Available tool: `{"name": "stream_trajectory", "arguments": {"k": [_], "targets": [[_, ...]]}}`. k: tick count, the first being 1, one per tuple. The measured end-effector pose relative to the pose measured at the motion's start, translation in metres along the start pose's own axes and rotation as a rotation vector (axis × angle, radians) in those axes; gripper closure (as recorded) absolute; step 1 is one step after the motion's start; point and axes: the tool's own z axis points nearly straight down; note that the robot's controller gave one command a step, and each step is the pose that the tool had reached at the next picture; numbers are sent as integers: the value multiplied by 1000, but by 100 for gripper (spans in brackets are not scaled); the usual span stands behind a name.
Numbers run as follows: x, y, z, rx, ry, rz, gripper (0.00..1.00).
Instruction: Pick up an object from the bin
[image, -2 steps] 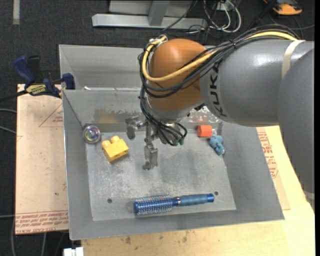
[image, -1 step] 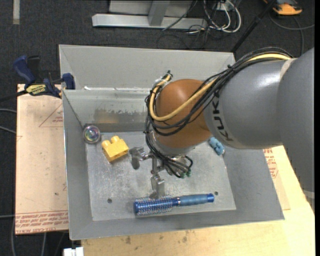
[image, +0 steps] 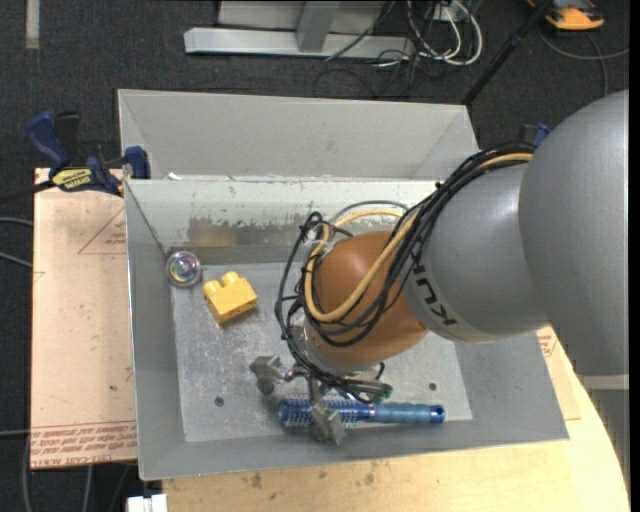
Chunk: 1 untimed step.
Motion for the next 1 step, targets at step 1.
{"name": "stream_trajectory", "arguments": {"k": [1], "targets": [[24, -48, 18, 2, -1, 23, 0]]}}
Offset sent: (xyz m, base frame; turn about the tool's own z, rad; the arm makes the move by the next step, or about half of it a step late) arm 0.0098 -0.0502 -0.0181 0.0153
